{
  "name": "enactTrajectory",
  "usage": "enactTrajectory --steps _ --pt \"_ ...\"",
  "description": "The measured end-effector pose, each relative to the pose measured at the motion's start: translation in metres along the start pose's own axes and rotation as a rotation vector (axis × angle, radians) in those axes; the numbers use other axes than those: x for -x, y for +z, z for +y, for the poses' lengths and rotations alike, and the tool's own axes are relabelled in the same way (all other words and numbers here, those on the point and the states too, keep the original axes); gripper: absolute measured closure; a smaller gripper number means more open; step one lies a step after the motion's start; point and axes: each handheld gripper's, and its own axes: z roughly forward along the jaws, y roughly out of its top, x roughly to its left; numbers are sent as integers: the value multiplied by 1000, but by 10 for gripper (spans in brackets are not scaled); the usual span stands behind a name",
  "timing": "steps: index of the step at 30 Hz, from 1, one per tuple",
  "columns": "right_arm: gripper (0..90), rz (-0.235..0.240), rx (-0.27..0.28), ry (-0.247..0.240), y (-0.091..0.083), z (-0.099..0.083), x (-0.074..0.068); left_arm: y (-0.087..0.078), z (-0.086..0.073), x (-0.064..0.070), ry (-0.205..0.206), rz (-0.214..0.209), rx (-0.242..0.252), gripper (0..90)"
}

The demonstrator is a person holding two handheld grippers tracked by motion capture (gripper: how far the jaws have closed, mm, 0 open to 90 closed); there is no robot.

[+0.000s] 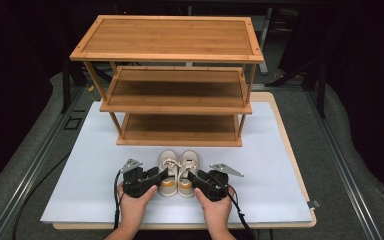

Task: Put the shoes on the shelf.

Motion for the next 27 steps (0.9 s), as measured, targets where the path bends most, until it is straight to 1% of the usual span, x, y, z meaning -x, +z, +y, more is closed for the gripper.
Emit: enactTrajectory --steps 1,4,5,6,8,10,11,14,15,16,17,18,20,21,22,23,24,25,26,27 --pt "520 3 10 -1 1 -1 0 0 0 0 -2 3 3 484" --pt "523 -4 -2 -2 0 0 -1 1 -2 0 -9 1 13 482" --pt "524 -6 7 1 1 0 -1 1 -2 0 -14 0 18 478" --pt "524 -10 9 1 1 -1 -1 1 -3 0 -28 -4 26 477" --pt "523 -22 14 -5 1 -2 -2 1 -5 -1 -35 -7 39 474" --pt "522 -25 25 -7 1 -3 -3 1 -7 -1 -47 -7 55 473" --pt "520 -34 41 -7 2 -5 -4 1 -8 -1 -52 -6 60 473" --pt "517 -49 62 -24 2 -7 -6 1 -11 -1 -64 -7 82 472" --pt "515 -60 65 -24 2 -7 -7 1 -11 -1 -67 -6 87 471" --pt "512 -52 79 -20 3 -8 -7 1 -11 -2 -69 -7 89 469" --pt "512 -52 64 -14 2 -8 -6 1 -12 -2 -78 -10 91 466" --pt "512 -47 80 -7 3 -9 -6 1 -12 -3 -88 -15 92 462" --pt "512 -55 73 -5 2 -9 -7 1 -14 -2 -93 -14 103 461" --pt "513 -50 91 0 3 -10 -7 1 -14 -2 -98 -12 108 461" --pt "513 -59 87 1 3 -10 -7 1 -15 -2 -103 -14 114 462" --pt "513 -57 91 1 3 -10 -6 2 -15 -2 -105 -16 117 462" --pt "513 -56 90 -1 3 -10 -6 2 -15 -3 -107 -19 116 462" --pt "513 -44 98 -6 4 -10 -6 1 -15 -3 -106 -20 115 463" --pt "512 -51 80 -15 3 -9 -6 1 -15 -3 -105 -21 115 466" --pt "512 -49 72 -20 3 -9 -5 1 -15 -3 -104 -21 114 468"
